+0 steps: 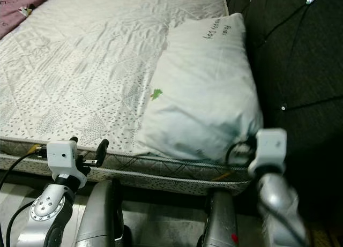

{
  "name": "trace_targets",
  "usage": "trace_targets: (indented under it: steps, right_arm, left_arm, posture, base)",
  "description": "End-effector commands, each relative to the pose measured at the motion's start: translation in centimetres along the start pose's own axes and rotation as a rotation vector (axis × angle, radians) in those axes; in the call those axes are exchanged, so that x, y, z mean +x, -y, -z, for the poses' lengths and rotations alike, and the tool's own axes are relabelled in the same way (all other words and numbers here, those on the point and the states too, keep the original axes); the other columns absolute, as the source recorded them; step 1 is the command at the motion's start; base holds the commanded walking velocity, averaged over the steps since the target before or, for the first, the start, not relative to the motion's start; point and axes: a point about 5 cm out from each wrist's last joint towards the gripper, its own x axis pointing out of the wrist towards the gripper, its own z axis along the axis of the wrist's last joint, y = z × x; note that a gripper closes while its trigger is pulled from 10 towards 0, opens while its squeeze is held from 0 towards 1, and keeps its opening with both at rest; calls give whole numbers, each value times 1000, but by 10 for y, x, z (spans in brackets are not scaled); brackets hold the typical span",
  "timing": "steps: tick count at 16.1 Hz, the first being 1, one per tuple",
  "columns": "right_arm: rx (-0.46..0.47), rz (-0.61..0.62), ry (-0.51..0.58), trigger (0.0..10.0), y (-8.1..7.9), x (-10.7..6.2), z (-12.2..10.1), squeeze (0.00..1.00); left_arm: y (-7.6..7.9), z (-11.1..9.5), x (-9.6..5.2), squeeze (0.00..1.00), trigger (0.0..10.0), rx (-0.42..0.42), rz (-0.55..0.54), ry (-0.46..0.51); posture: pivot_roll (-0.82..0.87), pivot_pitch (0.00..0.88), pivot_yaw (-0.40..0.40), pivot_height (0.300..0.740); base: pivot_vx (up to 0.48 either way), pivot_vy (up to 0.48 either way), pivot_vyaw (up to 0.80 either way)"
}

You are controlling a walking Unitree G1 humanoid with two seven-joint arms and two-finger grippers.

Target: Clean up the room

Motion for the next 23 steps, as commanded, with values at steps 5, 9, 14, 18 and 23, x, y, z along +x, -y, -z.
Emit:
trace_targets:
  steps: [5, 9, 14, 18, 23]
  right_arm:
    - [-25, -37, -17, 0, -8, -20, 3, 0]
    - [-28, 2, 29, 0, 1, 8, -13, 0]
    - [-69, 148, 95, 0, 54, 59, -49, 0]
    - [-73, 229, 107, 0, 78, 67, -59, 0]
    - [-83, 125, 66, 10000, 40, 54, -31, 0]
  left_arm:
    - [-5, 4, -1, 0, 10000, 12, -9, -14]
    - [-4, 2, 1, 0, 10000, 15, -5, -9]
    - [-8, 1, -1, 0, 10000, 24, -29, -6]
    - [-9, 3, -2, 0, 10000, 26, -37, -11]
    - [-7, 2, 0, 0, 10000, 26, -31, -11]
  posture:
    - [-4, 91, 7, 511]
    - [0, 91, 13, 511]
    - [17, 92, 8, 511]
    - [14, 95, 8, 511]
    - [11, 101, 11, 511]
  base:
    - [0, 0, 0]
    - [0, 0, 0]
    - [0, 0, 0]
    - [0, 0, 0]
    - [0, 0, 0]
